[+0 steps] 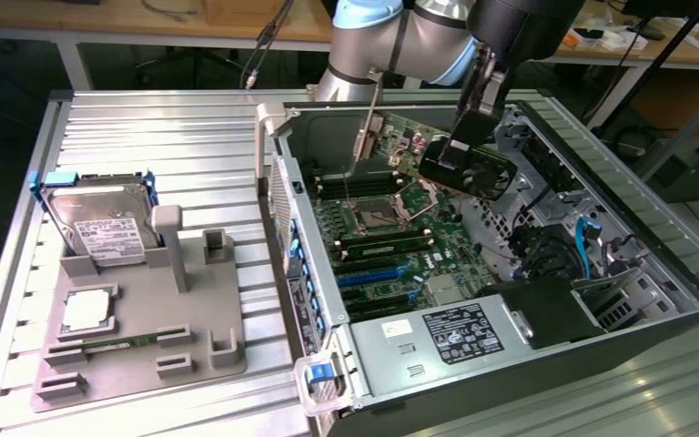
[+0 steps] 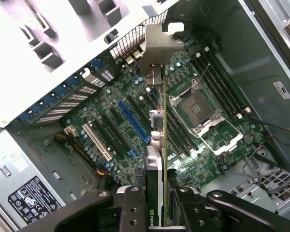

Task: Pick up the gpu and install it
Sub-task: 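Insert the gpu into the slot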

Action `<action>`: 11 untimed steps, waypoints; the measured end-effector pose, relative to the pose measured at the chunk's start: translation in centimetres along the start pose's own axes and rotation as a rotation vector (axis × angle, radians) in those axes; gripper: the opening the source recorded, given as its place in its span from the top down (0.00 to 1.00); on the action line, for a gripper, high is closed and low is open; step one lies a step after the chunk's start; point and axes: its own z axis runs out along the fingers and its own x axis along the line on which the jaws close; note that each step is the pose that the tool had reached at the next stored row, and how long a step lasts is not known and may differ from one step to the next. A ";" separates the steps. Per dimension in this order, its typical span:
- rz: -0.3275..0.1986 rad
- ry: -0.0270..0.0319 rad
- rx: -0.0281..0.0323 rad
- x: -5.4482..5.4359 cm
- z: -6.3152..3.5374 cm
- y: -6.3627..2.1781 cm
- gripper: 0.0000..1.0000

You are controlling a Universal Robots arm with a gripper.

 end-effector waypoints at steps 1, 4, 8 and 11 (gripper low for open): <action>-0.018 0.0007 0.0002 0.0 0.00 0.00 0.73; -0.018 0.0007 0.0002 0.0 0.00 0.00 0.73; -0.019 0.0007 0.0002 0.0 0.00 0.00 0.73; -0.039 0.0008 0.0001 0.0 0.00 0.00 0.73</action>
